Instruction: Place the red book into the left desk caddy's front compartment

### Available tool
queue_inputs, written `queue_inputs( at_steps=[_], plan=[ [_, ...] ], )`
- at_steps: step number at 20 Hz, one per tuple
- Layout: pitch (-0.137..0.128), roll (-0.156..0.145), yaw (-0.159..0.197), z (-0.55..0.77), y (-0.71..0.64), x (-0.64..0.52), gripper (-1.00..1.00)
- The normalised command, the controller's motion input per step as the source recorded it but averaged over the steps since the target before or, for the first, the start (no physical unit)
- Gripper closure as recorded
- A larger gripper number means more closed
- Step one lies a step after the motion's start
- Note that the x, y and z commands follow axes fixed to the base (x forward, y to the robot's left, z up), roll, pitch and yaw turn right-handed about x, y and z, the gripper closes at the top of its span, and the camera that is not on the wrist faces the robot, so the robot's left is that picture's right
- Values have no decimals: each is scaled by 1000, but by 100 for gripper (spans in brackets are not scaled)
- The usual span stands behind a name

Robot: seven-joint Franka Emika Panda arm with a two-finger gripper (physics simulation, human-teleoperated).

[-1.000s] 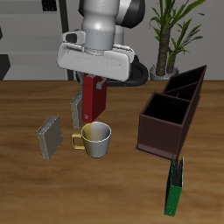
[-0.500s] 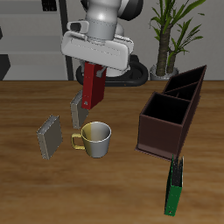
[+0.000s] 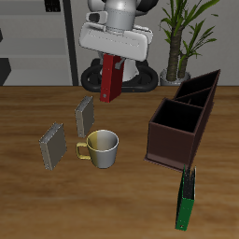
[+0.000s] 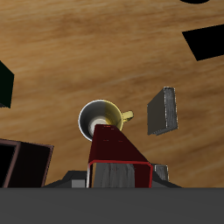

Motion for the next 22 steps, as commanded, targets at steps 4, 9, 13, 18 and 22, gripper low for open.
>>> queue_inputs(
  at_steps=[4, 9, 13, 18, 22],
  plan=[
    [-11, 44, 15, -9, 271, -353, 100],
    [-9, 20, 11, -189, 308, -415, 100],
    [9, -6, -50, -79, 210, -349, 100],
    [-37, 25, 9, 60, 283, -345, 100],
    [-24, 13, -17, 87, 172, -193, 100]
  ],
)
